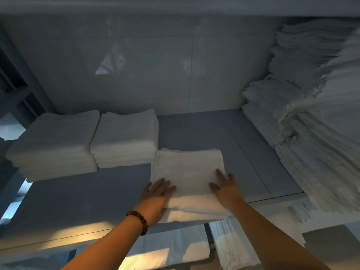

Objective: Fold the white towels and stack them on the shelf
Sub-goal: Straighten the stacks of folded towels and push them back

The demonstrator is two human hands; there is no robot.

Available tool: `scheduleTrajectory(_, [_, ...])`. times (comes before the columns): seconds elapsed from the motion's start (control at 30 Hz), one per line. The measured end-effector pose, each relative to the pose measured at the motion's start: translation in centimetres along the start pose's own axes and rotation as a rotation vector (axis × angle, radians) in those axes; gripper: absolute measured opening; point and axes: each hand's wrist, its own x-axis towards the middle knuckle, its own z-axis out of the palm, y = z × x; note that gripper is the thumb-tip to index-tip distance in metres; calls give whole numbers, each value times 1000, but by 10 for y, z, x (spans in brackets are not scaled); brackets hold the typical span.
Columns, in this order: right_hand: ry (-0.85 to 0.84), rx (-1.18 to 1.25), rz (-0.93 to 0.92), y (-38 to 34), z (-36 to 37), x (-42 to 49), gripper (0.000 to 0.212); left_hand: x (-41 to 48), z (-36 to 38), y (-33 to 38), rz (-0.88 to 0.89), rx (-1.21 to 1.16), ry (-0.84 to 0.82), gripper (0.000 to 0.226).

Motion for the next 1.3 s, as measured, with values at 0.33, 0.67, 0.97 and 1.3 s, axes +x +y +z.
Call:
scheduleTrajectory(0.33, [-12, 27, 28, 1, -2, 3, 61, -6, -3, -15, -428, -848, 357, 67])
scheduleTrajectory(0.67, [52, 345, -2, 5, -3, 15, 56, 27, -18, -29, -353, -870, 346, 39])
scheduleTrajectory(0.97, [142, 255, -49, -9, -4, 18, 40, 58, -34, -1, -401, -851, 50, 57])
scheduleTrajectory(1.3, [347, -119, -170, -43, -11, -17, 54, 39, -62, 37, -393, -574, 272, 61])
